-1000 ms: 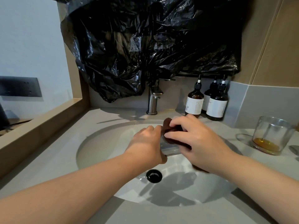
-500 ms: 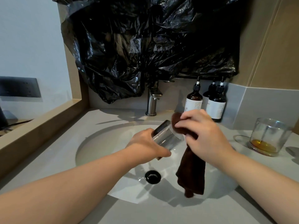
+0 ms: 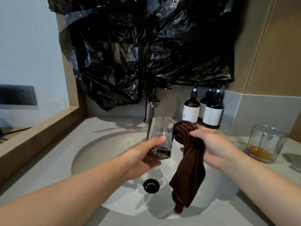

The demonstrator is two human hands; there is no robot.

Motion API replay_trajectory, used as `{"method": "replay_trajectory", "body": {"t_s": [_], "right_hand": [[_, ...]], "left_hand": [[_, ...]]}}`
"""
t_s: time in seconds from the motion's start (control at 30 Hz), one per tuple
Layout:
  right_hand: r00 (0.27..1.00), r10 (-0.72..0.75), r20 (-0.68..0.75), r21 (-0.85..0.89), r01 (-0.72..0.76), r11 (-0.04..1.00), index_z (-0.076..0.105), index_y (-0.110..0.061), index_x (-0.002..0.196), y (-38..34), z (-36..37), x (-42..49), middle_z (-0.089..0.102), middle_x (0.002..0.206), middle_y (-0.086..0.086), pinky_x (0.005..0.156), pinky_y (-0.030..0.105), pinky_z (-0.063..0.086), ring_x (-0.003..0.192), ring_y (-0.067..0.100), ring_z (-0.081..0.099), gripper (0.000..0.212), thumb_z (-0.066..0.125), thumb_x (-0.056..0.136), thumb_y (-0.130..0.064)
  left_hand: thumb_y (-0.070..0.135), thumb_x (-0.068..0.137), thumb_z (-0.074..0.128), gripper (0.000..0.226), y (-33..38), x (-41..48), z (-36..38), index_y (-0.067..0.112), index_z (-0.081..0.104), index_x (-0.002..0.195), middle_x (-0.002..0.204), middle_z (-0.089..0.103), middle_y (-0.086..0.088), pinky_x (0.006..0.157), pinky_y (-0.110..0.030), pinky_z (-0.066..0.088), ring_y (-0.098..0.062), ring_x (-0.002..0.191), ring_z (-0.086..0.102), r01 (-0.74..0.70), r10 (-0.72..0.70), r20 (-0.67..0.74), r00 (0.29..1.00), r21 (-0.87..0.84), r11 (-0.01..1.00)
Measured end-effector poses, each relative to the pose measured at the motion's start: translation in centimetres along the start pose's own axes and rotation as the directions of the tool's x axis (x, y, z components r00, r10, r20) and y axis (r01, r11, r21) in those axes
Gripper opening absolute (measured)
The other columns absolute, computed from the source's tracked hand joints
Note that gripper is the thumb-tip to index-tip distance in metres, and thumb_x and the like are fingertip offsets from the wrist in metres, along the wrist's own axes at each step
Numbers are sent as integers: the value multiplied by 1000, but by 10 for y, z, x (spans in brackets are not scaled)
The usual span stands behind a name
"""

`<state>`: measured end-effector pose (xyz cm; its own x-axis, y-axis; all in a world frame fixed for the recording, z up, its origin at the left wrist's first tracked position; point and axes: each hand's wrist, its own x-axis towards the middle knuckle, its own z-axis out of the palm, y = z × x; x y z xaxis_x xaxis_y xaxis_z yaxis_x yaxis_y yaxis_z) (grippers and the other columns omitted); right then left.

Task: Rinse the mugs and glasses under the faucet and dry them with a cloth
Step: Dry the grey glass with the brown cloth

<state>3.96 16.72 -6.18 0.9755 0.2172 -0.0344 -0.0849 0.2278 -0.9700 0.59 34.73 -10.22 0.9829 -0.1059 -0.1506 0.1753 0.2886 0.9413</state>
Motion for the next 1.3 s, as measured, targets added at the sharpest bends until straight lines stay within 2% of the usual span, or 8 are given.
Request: {"method": "replay_trajectory", "body": {"t_s": [0.33, 0.47, 0.6, 0.73, 0.9, 1.03, 1.17, 1.3], "right_hand": [[942, -329, 71, -514, 317, 797, 72, -28, 95, 18, 7, -4, 73, 80, 4, 79, 41, 56, 80, 27, 69, 34, 51, 91, -2], [961, -172, 215, -649, 272, 711, 71, -24, 87, 16, 8, -8, 72, 73, 6, 60, 25, 55, 63, 15, 68, 41, 47, 87, 8], [952, -304, 31, -560, 269, 784, 67, -14, 86, 4, -7, 5, 72, 94, 14, 82, 40, 56, 75, 22, 67, 28, 58, 81, 12], [936, -343, 80, -414, 344, 842, 69, -14, 80, -19, -16, 1, 73, 74, 4, 67, 31, 59, 67, 24, 70, 22, 65, 80, 8], [879, -290, 378, -765, 473, 437, 72, -39, 73, -10, -2, -12, 69, 84, -13, 74, 8, 45, 80, -1, 62, 28, 77, 74, -12], [817, -335, 470, -822, 543, 172, 75, -25, 95, 7, 3, -3, 50, 94, -6, 83, 18, 35, 93, 8, 47, 15, 68, 84, -18], [893, -239, 383, -787, 450, 422, 56, -37, 107, 4, -3, 0, 49, 107, -8, 88, 16, 39, 103, 8, 50, 27, 59, 91, -15], [940, -322, 110, -765, 287, 577, 52, -22, 93, 11, 2, 2, 57, 96, -3, 66, 17, 44, 86, 11, 57, 33, 78, 74, -17]], "left_hand": [[41, 61, 74, 70, -2, 1, -1, 7, 60, 120, 102, 71, -16, 95, -41, 51, -29, 97, 67, 75, -76, 49, 996, 27, 997], [46, 57, 74, 70, 3, 3, -5, 8, 63, 115, 104, 72, -15, 92, -39, 52, -28, 101, 67, -13, 13, -44, 999, 8, 1000], [30, 63, 85, 55, 5, 6, -8, 29, 55, 109, 99, 69, 3, 70, -20, 55, -18, 91, 67, -237, 310, -101, 945, 440, 866], [27, 65, 86, 68, 0, -1, 1, 56, 40, 105, 99, 55, 20, 51, -9, 48, -3, 78, 61, -309, 416, 36, 909, 729, 611], [28, 61, 86, 78, -6, -5, 3, 50, 40, 119, 105, 57, 25, 85, -17, 49, -1, 99, 57, -370, 463, 159, 872, 832, 412], [30, 61, 84, 79, -10, -3, 6, 46, 41, 124, 101, 57, 23, 78, -12, 47, 3, 94, 56, -388, 495, 182, 849, 851, 354], [32, 61, 85, 76, -8, 0, -1, 47, 41, 120, 104, 60, 22, 82, -14, 49, 2, 97, 59, -373, 516, 117, 849, 823, 427], [30, 61, 83, 77, -7, -3, 1, 45, 42, 124, 108, 58, 21, 89, -25, 50, -1, 101, 57, -389, 524, 165, 836, 851, 352]]}}
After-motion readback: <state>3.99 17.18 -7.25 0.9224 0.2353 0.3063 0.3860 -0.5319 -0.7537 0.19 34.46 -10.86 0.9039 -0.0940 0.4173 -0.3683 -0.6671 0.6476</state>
